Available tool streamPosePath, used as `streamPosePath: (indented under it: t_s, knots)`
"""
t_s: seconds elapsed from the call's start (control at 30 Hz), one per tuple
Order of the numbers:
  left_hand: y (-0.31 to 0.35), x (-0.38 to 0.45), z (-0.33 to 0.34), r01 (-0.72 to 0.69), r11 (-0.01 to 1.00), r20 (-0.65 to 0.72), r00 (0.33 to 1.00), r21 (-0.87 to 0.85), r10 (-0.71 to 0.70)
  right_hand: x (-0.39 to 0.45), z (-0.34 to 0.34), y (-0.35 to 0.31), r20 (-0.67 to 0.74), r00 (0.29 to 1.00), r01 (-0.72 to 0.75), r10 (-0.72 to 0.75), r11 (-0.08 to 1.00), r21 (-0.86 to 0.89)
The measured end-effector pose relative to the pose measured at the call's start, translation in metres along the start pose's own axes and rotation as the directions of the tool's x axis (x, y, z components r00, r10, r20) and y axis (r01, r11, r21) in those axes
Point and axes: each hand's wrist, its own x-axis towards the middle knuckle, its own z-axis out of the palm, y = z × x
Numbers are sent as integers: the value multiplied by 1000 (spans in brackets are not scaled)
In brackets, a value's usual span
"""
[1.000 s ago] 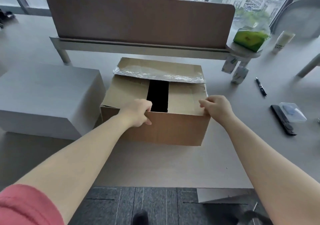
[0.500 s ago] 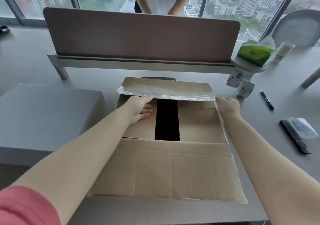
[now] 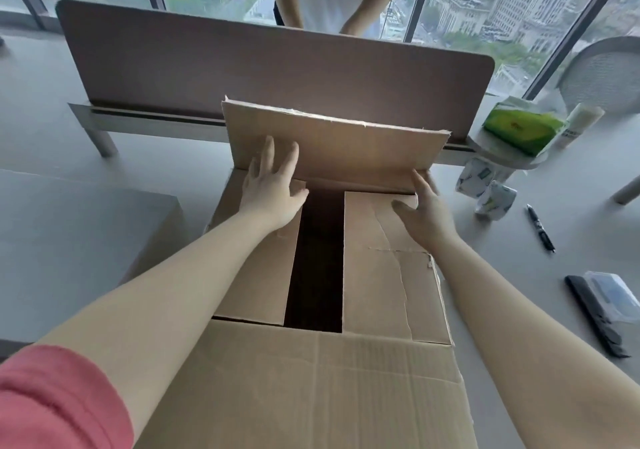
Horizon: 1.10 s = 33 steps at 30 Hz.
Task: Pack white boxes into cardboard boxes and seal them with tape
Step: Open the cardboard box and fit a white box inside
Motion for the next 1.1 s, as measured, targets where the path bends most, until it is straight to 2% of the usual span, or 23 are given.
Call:
streamPosePath:
  t_s: [0.1, 0.2, 0.33, 0.57, 0.8, 0.93, 1.1]
  knots:
    - [-3, 20, 5, -28, 976, 81, 997, 216, 11, 19, 9, 1, 103, 995, 12, 8, 981, -196]
    - [-6, 42, 10, -16, 952, 175, 984, 305, -39, 33, 16, 4, 181, 983, 21, 41, 944, -329]
    - [-10, 56, 20, -4, 940, 251, 964, 340, -87, 45, 23, 8, 225, 974, 48, 36, 932, -359]
    - [-12, 65, 28, -35, 894, 242, 967, 447, -83, 53, 25, 10, 210, 975, 38, 69, 883, -467]
    - [-2, 66, 36, -75, 895, 247, 968, 440, -40, 61, 16, 14, 201, 970, -11, 135, 853, -522]
    - [-2, 62, 32, -56, 934, 220, 975, 354, -25, 56, 17, 11, 175, 975, -33, 140, 861, -507]
    - [1, 34, 21, -107, 965, 265, 963, 238, 41, 28, 24, -7, 136, 989, 16, 53, 885, -464]
